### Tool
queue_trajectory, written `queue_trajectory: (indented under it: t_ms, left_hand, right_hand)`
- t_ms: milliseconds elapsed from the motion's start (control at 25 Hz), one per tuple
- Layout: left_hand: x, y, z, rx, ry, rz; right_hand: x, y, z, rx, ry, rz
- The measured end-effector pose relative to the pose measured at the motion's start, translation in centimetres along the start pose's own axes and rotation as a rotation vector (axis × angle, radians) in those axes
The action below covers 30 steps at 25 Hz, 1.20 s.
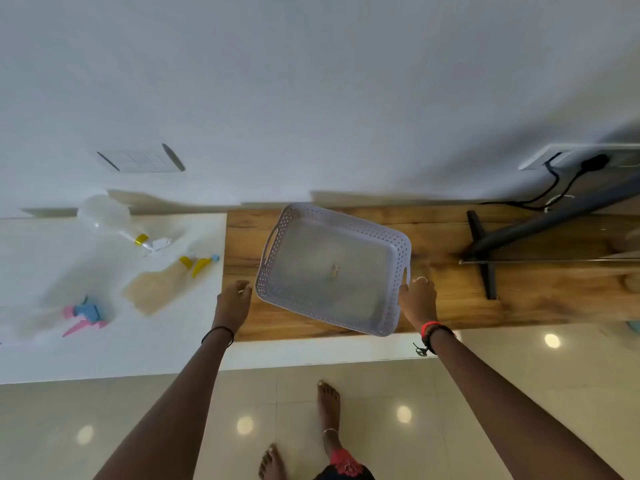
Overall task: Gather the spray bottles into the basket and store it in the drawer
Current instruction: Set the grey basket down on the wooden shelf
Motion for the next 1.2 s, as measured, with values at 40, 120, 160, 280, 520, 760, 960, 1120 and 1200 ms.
queue_trajectory:
  t_ms: [40,120,160,280,520,760,960,1120,1200]
  left_hand:
    - [0.0,0.4,0.6,0.004,-0.014,-0.015]
    - [0.0,1.1,2.2,0.035,-0.045,-0.032]
    - [-0.1,1.1,2.9,0.069,-0.062,-0.052]
    - [1.1,1.8,4.8,0.117,-0.115,-0.125]
    - [2.8,1.9,6.3,0.144,-0.422,-0.298]
    - [3.3,0.4,6.2,0.134,-0.496,-0.341]
    - [4.8,-1.1,6.3,0.097,-0.516,-0.385]
    - [5.9,-1.6,6.3,0.047,-0.482,-0.416]
    - [6.2,-1.8,6.4,0.034,-0.489,-0.426]
  right_hand:
    - [-0.9,0.7,0.7,0.016,0.022,0.069]
    - [-2.3,1.9,2.0,0.051,0.069,0.175]
    - [-2.9,2.3,2.7,0.080,0.088,0.206]
    - [-4.2,3.4,4.2,0.135,0.115,0.240]
    - [-4.9,5.0,4.8,0.109,0.141,0.252]
    - [-3.7,6.2,4.4,0.076,0.172,0.215]
    - [-1.6,6.7,4.9,0.078,0.183,0.169]
    - [-0.2,7.2,5.5,0.075,0.169,0.128]
    - [0.7,7.7,5.8,0.083,0.160,0.104]
Point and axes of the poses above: each hand's wrist, its own y-axis towards the middle knuckle, its own z-axis out of the palm, x = y × z, the point moved 10 cm from there along y, towards the middle knuckle, and after that the axes turned 10 degrees about y, right-handed, at the moved point
